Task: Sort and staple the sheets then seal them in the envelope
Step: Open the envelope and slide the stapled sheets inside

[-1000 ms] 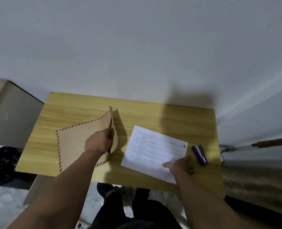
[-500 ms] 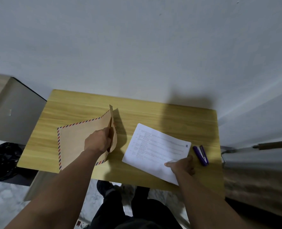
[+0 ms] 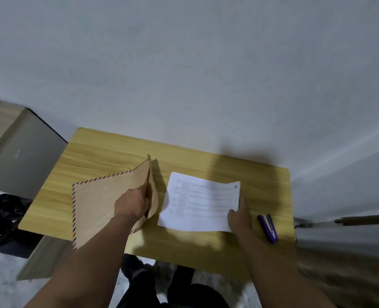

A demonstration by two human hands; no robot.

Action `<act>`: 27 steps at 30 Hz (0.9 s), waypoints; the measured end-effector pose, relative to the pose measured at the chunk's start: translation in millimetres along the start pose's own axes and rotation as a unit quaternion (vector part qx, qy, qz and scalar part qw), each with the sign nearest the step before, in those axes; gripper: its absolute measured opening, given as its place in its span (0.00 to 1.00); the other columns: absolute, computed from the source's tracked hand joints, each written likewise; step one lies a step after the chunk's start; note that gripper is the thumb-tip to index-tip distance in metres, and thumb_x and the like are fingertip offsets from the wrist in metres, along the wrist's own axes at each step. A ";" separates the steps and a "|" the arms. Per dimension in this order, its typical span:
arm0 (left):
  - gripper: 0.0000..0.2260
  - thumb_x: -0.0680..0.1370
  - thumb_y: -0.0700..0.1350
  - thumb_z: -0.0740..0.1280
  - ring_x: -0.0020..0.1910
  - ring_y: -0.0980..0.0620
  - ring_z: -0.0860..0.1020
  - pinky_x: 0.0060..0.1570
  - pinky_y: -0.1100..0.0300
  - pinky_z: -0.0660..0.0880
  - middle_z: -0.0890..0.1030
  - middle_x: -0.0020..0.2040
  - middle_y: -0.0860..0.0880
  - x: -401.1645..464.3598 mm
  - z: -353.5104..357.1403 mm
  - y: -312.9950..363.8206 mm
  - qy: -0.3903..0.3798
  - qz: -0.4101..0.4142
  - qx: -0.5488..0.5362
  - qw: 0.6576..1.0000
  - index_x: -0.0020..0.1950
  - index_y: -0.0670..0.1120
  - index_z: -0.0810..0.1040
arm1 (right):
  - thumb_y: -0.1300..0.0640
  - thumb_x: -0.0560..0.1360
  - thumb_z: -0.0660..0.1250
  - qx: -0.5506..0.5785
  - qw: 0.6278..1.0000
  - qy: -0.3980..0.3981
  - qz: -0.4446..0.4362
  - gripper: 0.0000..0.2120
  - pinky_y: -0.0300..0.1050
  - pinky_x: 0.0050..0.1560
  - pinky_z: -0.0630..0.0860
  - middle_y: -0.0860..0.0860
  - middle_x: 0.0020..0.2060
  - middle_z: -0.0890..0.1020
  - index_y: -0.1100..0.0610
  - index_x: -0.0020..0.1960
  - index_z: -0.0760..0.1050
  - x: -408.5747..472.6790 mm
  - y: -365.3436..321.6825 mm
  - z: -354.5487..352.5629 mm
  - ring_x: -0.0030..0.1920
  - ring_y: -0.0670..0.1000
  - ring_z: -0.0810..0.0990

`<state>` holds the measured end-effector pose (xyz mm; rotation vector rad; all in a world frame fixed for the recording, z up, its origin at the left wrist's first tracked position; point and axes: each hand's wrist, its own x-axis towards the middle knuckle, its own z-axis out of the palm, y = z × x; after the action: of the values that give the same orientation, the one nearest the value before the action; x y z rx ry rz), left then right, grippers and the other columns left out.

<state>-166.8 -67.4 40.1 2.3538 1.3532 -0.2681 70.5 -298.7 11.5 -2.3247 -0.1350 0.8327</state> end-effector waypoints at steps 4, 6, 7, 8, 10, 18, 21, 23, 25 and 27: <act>0.18 0.81 0.49 0.61 0.49 0.39 0.82 0.43 0.51 0.80 0.84 0.52 0.45 3.3 4.9 3.2 0.002 0.005 -0.004 1.000 0.71 0.55 0.72 | 0.67 0.78 0.59 -0.066 0.988 0.003 -0.136 0.33 0.49 0.60 0.74 0.57 0.67 0.78 0.50 0.81 0.62 9.5 -78.9 -15.1 0.64 0.62 0.78; 0.19 0.81 0.49 0.61 0.51 0.39 0.82 0.45 0.50 0.80 0.84 0.55 0.45 4.1 8.3 4.5 0.004 0.007 -0.007 1.000 0.73 0.55 0.72 | 0.67 0.79 0.58 -0.084 0.976 0.008 -0.199 0.33 0.47 0.63 0.71 0.57 0.71 0.75 0.50 0.82 0.60 9.5 -121.2 -31.1 0.68 0.61 0.75; 0.19 0.82 0.48 0.61 0.52 0.39 0.82 0.45 0.50 0.80 0.84 0.56 0.44 4.6 10.1 5.2 0.006 0.008 -0.008 1.000 0.73 0.54 0.72 | 0.68 0.80 0.58 -0.088 0.971 0.009 -0.222 0.34 0.44 0.63 0.69 0.56 0.73 0.74 0.49 0.82 0.59 9.0 -140.4 -41.2 0.69 0.60 0.74; 0.18 0.82 0.48 0.61 0.52 0.40 0.82 0.44 0.51 0.79 0.84 0.56 0.44 5.1 10.9 6.2 0.006 0.006 -0.009 1.000 0.73 0.53 0.73 | 0.67 0.80 0.58 -0.095 0.965 0.016 -0.244 0.34 0.42 0.64 0.68 0.56 0.74 0.73 0.48 0.82 0.58 8.3 -158.9 -51.8 0.70 0.59 0.74; 0.17 0.82 0.48 0.60 0.53 0.40 0.82 0.42 0.52 0.76 0.84 0.57 0.44 7.1 11.9 5.6 0.002 0.004 -0.012 1.000 0.71 0.54 0.73 | 0.68 0.78 0.58 -0.110 0.949 0.027 -0.293 0.35 0.39 0.67 0.65 0.53 0.76 0.72 0.46 0.82 0.59 5.3 -190.9 -72.7 0.74 0.56 0.72; 0.13 0.81 0.49 0.60 0.48 0.41 0.81 0.39 0.54 0.75 0.84 0.52 0.47 10.7 14.3 0.2 0.004 -0.011 -0.029 1.000 0.65 0.57 0.75 | 0.70 0.76 0.59 -0.142 0.908 -0.089 -0.384 0.36 0.49 0.76 0.67 0.44 0.76 0.71 0.47 0.80 0.63 -16.2 -251.7 -92.2 0.72 0.49 0.73; 0.14 0.82 0.48 0.60 0.44 0.43 0.79 0.38 0.55 0.73 0.84 0.50 0.48 13.7 15.7 -2.0 0.002 -0.025 -0.033 0.999 0.67 0.56 0.75 | 0.68 0.76 0.59 -0.184 0.904 -0.109 -0.370 0.36 0.50 0.74 0.69 0.46 0.75 0.72 0.46 0.81 0.63 -17.5 -245.7 -73.8 0.72 0.51 0.74; 0.13 0.82 0.46 0.59 0.44 0.45 0.76 0.40 0.54 0.74 0.83 0.51 0.48 14.4 14.5 -1.9 -0.005 -0.035 -0.019 0.999 0.65 0.53 0.75 | 0.66 0.77 0.58 -0.200 0.911 -0.106 -0.345 0.36 0.50 0.75 0.69 0.47 0.77 0.71 0.44 0.81 0.61 -19.1 -240.2 -62.9 0.74 0.52 0.72; 0.13 0.82 0.45 0.60 0.44 0.46 0.76 0.42 0.53 0.76 0.83 0.51 0.48 16.1 16.3 -3.9 -0.009 -0.040 -0.016 0.999 0.65 0.52 0.75 | 0.65 0.78 0.58 -0.214 0.914 -0.100 -0.331 0.35 0.49 0.74 0.68 0.49 0.77 0.70 0.43 0.82 0.59 -21.5 -235.7 -52.6 0.75 0.53 0.71; 0.14 0.82 0.45 0.60 0.45 0.46 0.77 0.42 0.53 0.77 0.82 0.50 0.49 18.0 18.0 -5.6 -0.020 -0.046 -0.014 0.999 0.67 0.52 0.74 | 0.65 0.78 0.57 -0.219 0.914 -0.092 -0.328 0.35 0.47 0.72 0.68 0.50 0.76 0.71 0.44 0.82 0.58 -24.6 -232.6 -43.1 0.74 0.55 0.71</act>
<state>-161.8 -58.8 16.1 2.2533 1.4393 -0.3197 104.0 -148.6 192.8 -2.3348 -1.2217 0.7075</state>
